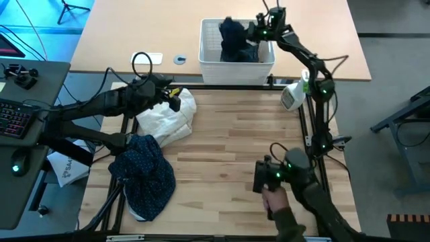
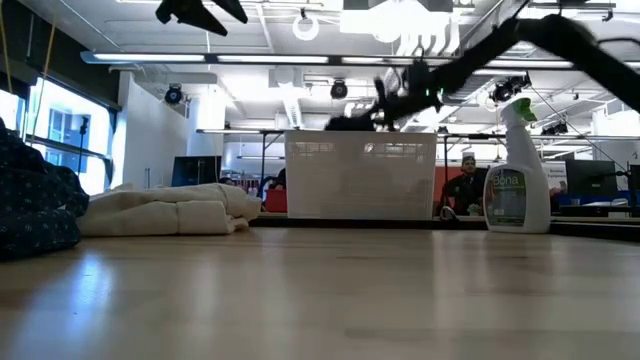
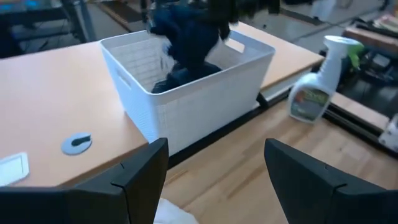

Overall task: Fold Laundry from Bin
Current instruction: Put the folded black boxer short into the white bin

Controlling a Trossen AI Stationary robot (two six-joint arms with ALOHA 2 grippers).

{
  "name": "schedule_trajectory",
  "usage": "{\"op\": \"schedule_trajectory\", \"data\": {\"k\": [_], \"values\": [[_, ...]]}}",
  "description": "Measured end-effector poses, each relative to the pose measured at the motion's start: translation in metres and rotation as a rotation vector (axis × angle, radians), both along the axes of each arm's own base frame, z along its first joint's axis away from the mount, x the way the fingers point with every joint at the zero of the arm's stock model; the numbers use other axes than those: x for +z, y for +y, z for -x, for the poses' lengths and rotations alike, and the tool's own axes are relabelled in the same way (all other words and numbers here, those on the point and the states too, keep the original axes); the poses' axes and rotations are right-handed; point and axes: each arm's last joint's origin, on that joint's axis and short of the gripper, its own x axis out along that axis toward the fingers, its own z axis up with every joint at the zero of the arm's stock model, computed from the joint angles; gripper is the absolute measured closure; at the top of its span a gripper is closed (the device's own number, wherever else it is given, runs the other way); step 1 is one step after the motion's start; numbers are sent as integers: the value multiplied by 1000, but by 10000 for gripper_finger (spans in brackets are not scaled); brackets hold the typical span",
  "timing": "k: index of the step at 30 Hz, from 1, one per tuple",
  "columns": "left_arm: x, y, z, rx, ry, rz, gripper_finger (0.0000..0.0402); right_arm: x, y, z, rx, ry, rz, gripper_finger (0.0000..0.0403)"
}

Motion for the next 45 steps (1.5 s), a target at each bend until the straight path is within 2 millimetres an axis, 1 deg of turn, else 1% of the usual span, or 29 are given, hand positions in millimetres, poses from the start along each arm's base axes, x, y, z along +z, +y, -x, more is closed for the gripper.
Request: {"op": "schedule_trajectory", "data": {"k": [2,4,6,9,12,14,16,18,20,22,24,25,27,29,33,35,36,39,40,41,45], "values": [[0,3,1,24,-19,16,147,-23,-14,4,19,13,-70,391],[0,5,1,41,-38,30,147,-40,-22,10,21,42,-112,380],[0,6,2,54,-55,43,147,-50,-27,18,23,74,-121,357],[0,6,2,65,-78,61,147,-57,-31,34,17,112,-128,302],[0,6,1,70,-85,68,147,-57,-36,50,35,105,-125,239],[-1,6,1,77,-94,76,147,-53,-37,61,52,86,-152,205],[-1,6,1,84,-104,83,147,-42,-35,65,63,100,-150,188],[-1,6,1,91,-117,92,147,-32,-30,63,68,149,-116,184],[-1,6,1,97,-129,102,147,-19,-23,61,62,231,-82,187],[-1,6,1,98,-131,103,147,-3,-15,58,29,346,-12,196],[-1,6,1,98,-130,103,147,12,-9,61,-8,439,63,208],[-1,6,1,98,-131,103,147,18,-5,63,-27,452,99,214],[-1,6,1,99,-133,105,147,26,1,65,-49,470,123,227],[-1,6,1,101,-139,110,147,31,5,60,-38,481,166,243],[-1,6,1,105,-144,113,147,31,6,35,7,454,283,287],[-1,6,1,110,-141,108,147,24,3,21,18,451,306,316],[-1,6,1,109,-137,105,147,16,1,15,10,473,311,333],[-1,6,1,110,-137,104,147,-15,-7,1,-25,594,286,383],[-1,6,1,110,-137,104,147,-26,-9,-2,-20,624,270,392],[-1,6,1,110,-137,104,147,-37,-11,-4,-9,647,246,397],[-1,6,1,110,-137,104,147,-78,-16,-9,51,714,144,389]]}}
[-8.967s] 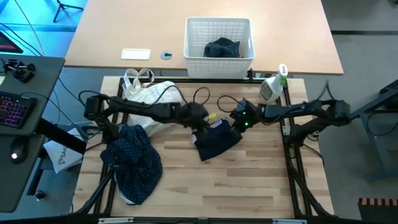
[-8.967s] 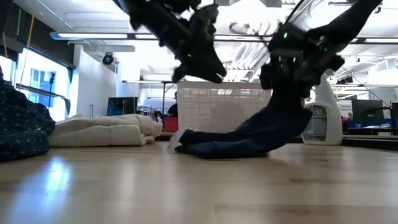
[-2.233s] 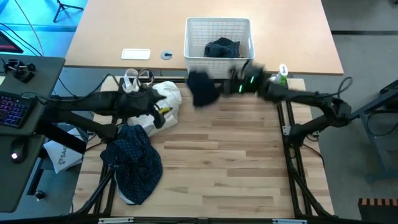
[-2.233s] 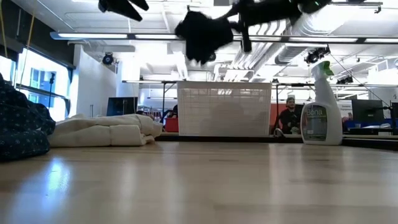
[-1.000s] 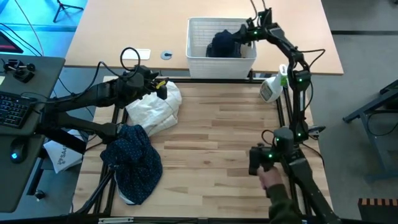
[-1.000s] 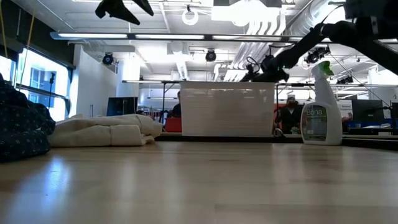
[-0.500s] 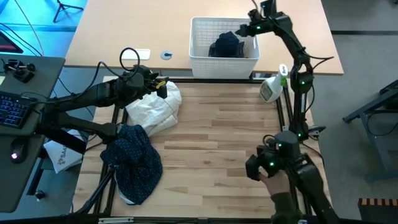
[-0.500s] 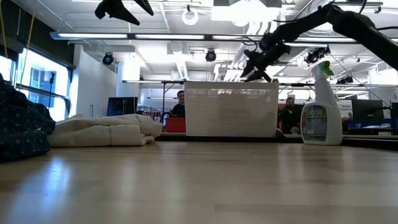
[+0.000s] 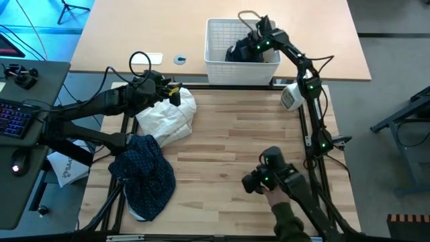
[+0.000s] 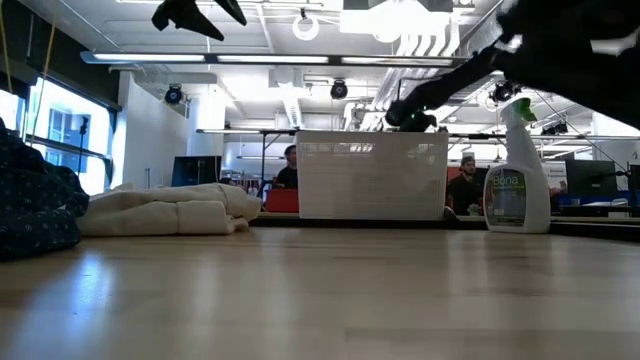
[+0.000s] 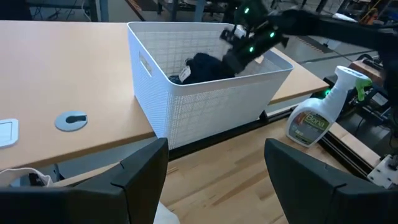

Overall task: Fold Laundry from Bin
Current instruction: Put the folded black boxer short into the white bin, then fold the blue polo shirt

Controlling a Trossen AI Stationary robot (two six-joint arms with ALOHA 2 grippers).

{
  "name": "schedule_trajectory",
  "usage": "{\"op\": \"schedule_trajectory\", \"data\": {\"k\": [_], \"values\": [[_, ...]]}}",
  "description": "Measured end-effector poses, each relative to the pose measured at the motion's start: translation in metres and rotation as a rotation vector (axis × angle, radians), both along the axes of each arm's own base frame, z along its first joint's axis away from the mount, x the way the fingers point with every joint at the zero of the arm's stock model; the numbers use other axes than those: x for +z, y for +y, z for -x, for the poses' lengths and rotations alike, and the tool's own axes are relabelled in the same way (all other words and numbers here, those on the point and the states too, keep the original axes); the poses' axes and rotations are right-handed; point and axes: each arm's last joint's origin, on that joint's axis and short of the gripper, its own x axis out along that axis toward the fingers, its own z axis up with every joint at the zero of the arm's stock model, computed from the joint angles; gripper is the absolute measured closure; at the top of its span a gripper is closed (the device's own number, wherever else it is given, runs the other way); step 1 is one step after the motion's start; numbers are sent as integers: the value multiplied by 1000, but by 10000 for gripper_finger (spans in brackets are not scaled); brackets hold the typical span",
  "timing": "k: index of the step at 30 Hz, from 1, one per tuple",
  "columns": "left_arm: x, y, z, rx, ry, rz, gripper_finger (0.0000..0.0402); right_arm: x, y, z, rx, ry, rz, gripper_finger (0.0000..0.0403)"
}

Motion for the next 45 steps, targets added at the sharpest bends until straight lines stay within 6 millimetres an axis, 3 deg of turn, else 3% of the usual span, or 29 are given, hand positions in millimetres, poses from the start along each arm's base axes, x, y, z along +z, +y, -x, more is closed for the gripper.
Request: {"op": "schedule_trajectory", "data": {"k": [4,9,13,19,24,26,30,33,36,40,45], "values": [[0,0,0,0,0,0,147,-22,-1,-5,34,61,-17,400],[0,0,0,0,0,0,147,-15,0,-11,48,54,20,392],[0,-1,0,-12,-14,17,147,14,4,-4,43,29,78,365],[-1,-3,-3,-122,-22,71,147,59,10,17,-29,-39,120,271],[-6,-6,-2,-227,36,119,147,108,32,31,-5,-167,115,219],[-9,-9,-1,-307,56,178,147,126,50,27,40,-184,117,211],[-20,-21,5,-503,108,417,147,160,105,5,201,-162,144,211],[-34,-37,15,-540,246,642,147,169,152,-19,412,-95,150,217],[-51,-55,31,-486,469,780,147,161,200,-46,669,-55,50,223],[-72,-80,51,-388,659,859,147,138,258,-83,951,-150,-154,233],[-96,-108,67,-361,749,881,147,90,322,-113,1006,-21,-281,253]]}}
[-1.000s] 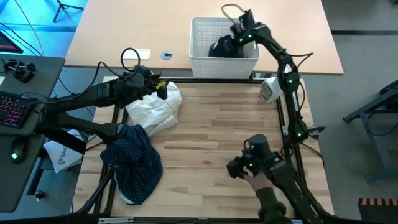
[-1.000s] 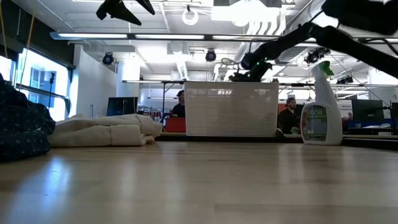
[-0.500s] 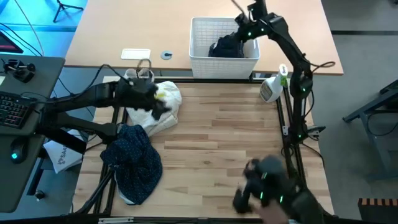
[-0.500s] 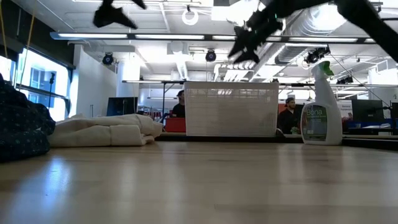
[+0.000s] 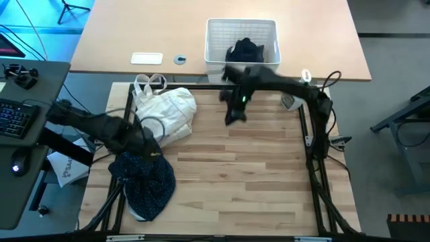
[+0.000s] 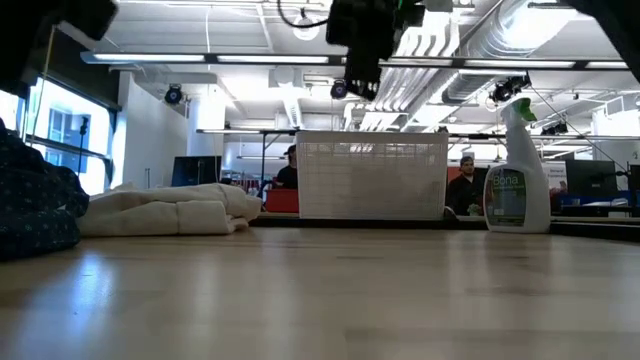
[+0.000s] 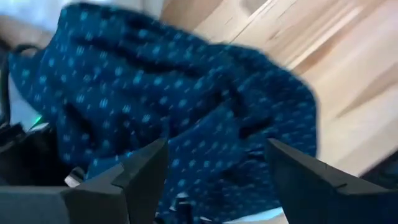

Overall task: Fold Laundry from Bin
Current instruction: Fold the blue polo shirt

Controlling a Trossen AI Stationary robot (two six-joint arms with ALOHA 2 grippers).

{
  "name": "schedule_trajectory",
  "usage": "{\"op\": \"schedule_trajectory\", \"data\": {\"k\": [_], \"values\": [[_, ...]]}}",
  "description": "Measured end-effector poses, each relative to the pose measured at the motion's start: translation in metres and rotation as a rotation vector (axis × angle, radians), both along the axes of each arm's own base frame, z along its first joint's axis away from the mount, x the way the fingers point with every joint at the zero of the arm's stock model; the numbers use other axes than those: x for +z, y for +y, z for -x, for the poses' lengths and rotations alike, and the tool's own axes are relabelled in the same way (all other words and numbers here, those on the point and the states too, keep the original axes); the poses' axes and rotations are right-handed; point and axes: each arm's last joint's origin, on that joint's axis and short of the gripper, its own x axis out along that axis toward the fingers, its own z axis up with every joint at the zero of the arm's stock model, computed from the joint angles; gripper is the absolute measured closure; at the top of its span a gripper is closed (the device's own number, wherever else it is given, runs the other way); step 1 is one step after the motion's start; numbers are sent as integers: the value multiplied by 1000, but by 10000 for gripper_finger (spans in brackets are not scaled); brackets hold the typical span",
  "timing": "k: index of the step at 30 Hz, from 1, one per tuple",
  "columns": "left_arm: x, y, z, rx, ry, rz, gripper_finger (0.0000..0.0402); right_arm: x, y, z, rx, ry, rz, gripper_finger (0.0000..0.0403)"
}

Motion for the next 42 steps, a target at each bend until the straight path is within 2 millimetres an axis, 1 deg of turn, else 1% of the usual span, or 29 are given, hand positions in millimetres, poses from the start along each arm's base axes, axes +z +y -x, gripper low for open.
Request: {"op": "schedule_trajectory", "data": {"k": [3,6,8,11,14,16,19,22,24,25,27,30,33,37,39,42], "values": [[-15,-11,7,-33,55,-36,147,-24,26,-2,-10,77,19,264],[-31,-21,15,-117,114,-67,147,-37,42,5,-37,130,19,272],[-42,-25,19,-182,152,-98,147,-42,48,11,-60,138,31,275],[-57,-28,25,-266,207,-136,148,-41,52,21,-109,124,66,277],[-63,-31,24,-333,244,-168,163,-35,53,34,-137,102,91,277],[-66,-33,20,-380,259,-188,188,-26,54,45,-153,93,113,277],[-74,-39,8,-451,224,-173,247,-9,58,66,-172,78,139,277],[-81,-47,-12,-517,122,-116,321,11,64,91,-199,41,193,277],[-81,-53,-31,-533,12,-72,374,22,69,108,-230,5,228,277],[-79,-55,-42,-524,-54,-57,386,28,71,117,-247,-17,248,277],[-72,-54,-63,-469,-174,-68,388,37,75,133,-277,-53,291,277],[-50,-41,-99,-336,-383,-153,390,47,79,153,-324,-113,356,277],[-23,-17,-135,-239,-589,-293,398,53,83,170,-372,-155,382,277],[18,25,-179,-140,-859,-462,397,55,87,187,-416,-178,365,277],[44,41,-194,-127,-971,-552,398,54,90,194,-438,-182,348,277],[85,55,-202,-105,-1048,-715,399,49,93,203,-472,-170,312,277]]}}
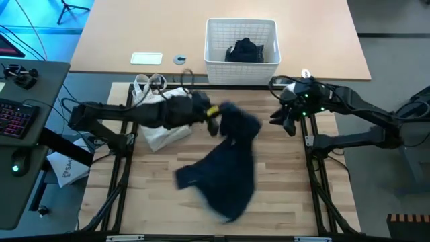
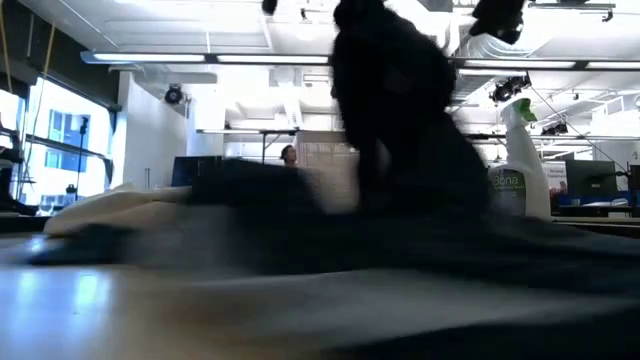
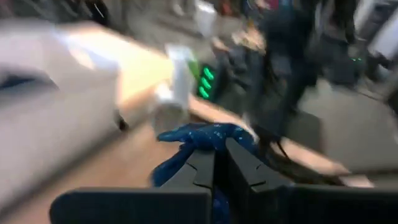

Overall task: Fold Laundry from Bin
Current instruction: Fold the blue polo shirt

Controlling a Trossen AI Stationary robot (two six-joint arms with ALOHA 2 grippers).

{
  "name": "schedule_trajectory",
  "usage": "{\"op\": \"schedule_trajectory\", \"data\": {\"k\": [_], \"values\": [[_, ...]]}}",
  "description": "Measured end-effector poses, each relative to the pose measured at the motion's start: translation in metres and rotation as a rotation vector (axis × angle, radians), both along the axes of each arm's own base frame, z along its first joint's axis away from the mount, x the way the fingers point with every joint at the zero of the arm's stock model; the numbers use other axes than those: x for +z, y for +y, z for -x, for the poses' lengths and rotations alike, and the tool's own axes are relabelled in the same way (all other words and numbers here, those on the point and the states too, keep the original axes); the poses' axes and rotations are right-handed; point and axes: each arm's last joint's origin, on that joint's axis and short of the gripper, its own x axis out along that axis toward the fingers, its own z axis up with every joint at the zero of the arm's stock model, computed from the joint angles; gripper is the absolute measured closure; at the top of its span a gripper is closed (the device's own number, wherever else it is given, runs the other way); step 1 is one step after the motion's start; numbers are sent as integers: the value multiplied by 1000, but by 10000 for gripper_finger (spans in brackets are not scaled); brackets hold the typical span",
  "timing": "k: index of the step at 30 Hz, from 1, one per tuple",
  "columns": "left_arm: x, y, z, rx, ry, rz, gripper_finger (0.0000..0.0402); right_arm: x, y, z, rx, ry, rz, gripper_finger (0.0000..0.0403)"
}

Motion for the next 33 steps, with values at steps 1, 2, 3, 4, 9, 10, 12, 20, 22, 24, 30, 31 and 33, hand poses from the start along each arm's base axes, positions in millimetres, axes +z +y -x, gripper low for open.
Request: {"op": "schedule_trajectory", "data": {"k": [1,2,3,4,9,10,12,20,22,24,30,31,33], "values": [[11,4,0,37,-10,-44,400,-3,2,3,-8,-1,-19,276],[19,7,1,75,-9,-84,400,-6,4,5,-12,0,-37,276],[24,12,2,118,-4,-122,400,-11,7,7,-11,0,-50,276],[26,17,3,161,6,-153,400,-16,10,9,-6,-5,-62,276],[18,39,6,252,60,-111,395,-62,24,9,-10,-37,-141,276],[17,42,6,243,51,-79,391,-73,25,6,-14,-54,-156,276],[18,45,6,207,15,-24,384,-92,26,-2,-10,-109,-168,276],[68,16,5,4,-276,-32,393,-100,32,-22,129,-371,-43,246],[96,6,11,-57,-414,-32,397,-79,34,-24,156,-467,-3,241],[128,-4,21,-149,-589,-41,398,-56,35,-24,152,-542,36,238],[183,-22,55,-233,-770,-285,396,15,30,-11,-56,-722,271,237],[182,-22,55,-192,-725,-315,396,21,27,-9,-143,-711,307,237],[174,-16,50,-56,-590,-328,395,28,20,-5,-316,-646,365,237]]}}
